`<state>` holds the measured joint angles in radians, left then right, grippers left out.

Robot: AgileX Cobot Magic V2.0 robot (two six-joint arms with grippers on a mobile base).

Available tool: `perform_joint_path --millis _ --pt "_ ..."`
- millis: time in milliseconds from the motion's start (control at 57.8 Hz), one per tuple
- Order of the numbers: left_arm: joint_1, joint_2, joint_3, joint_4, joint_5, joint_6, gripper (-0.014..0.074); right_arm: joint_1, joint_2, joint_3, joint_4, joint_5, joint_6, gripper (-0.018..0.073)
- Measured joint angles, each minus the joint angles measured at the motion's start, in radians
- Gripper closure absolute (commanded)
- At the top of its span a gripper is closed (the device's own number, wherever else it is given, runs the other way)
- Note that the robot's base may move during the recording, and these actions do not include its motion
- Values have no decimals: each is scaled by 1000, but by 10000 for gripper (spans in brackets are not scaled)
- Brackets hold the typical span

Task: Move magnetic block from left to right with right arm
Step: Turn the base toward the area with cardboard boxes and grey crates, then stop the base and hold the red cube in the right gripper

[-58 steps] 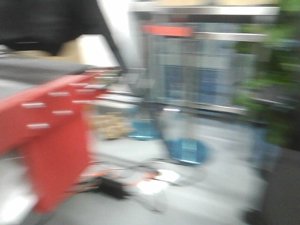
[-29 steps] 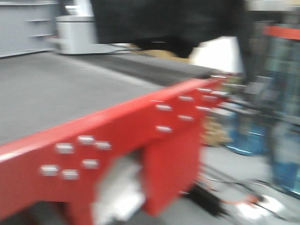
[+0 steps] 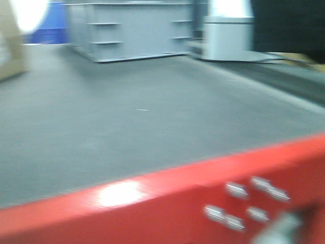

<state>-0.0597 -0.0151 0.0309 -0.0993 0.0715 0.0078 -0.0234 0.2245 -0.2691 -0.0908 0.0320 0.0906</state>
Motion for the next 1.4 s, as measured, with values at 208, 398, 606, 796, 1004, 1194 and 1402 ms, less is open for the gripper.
perform_joint_path --millis 208,398,606,796,1004,1194,1402 --pt "0 0 0 0 0 0 722 0 0 0 0 0 0 305" --pt "0 0 0 0 0 0 722 0 0 0 0 0 0 305" --pt "0 0 0 0 0 0 722 0 0 0 0 0 0 305" --pt "0 0 0 0 0 0 722 0 0 0 0 0 0 305" --pt "0 0 0 0 0 0 722 0 0 0 0 0 0 305" --pt "0 0 0 0 0 0 722 0 0 0 0 0 0 305" --pt "0 0 0 0 0 0 722 0 0 0 0 0 0 305"
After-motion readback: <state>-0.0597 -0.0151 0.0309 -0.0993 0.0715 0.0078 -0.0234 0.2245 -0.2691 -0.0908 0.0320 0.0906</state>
